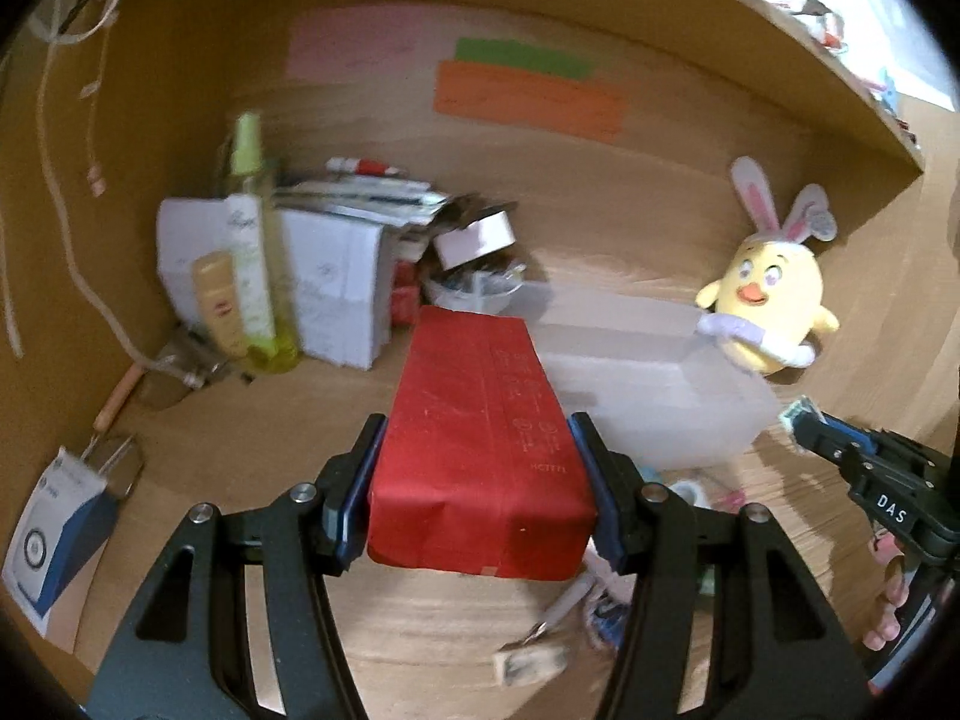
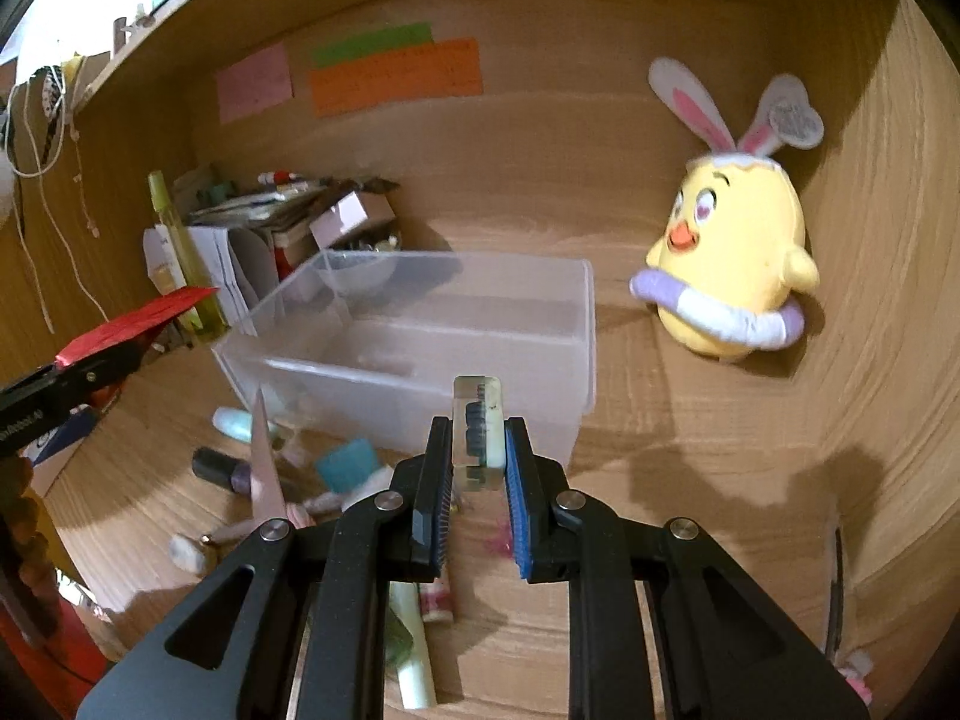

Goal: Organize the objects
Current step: 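Carry the red box into the clear bin and open the left tool while the right carries the vial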

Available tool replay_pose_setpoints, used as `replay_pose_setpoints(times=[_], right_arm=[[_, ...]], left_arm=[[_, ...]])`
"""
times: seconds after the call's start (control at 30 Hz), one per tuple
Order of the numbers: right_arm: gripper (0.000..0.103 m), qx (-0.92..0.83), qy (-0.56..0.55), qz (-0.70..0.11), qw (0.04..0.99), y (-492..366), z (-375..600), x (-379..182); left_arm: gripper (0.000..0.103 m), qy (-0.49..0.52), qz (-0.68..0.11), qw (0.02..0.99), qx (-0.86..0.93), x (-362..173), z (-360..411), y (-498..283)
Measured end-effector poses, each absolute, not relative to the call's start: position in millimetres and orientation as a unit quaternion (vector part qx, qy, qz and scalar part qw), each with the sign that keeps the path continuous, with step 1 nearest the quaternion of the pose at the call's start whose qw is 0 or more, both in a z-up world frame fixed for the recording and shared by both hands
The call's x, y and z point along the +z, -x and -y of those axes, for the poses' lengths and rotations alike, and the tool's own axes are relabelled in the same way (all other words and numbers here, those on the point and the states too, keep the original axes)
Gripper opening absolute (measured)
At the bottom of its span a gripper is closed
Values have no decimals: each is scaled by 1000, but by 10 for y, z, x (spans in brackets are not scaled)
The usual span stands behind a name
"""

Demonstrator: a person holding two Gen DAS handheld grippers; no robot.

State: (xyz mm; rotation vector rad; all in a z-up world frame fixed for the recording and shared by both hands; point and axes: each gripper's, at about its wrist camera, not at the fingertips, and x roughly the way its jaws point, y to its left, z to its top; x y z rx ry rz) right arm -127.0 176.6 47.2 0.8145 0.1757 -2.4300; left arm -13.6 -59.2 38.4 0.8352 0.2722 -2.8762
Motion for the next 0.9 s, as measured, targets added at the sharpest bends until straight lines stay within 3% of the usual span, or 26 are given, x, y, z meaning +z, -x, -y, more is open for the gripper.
replay_pose_setpoints(times=[0.53,0.9], right_arm=[[15,-916,-273,-73,283,1592,-1503,767],[15,-915,-274,-75,288,1897,-1329,833]], left_arm=[[58,-252,-54,22,-966,629,376,749],[58,-275,-51,12,-960,514,407,1221]])
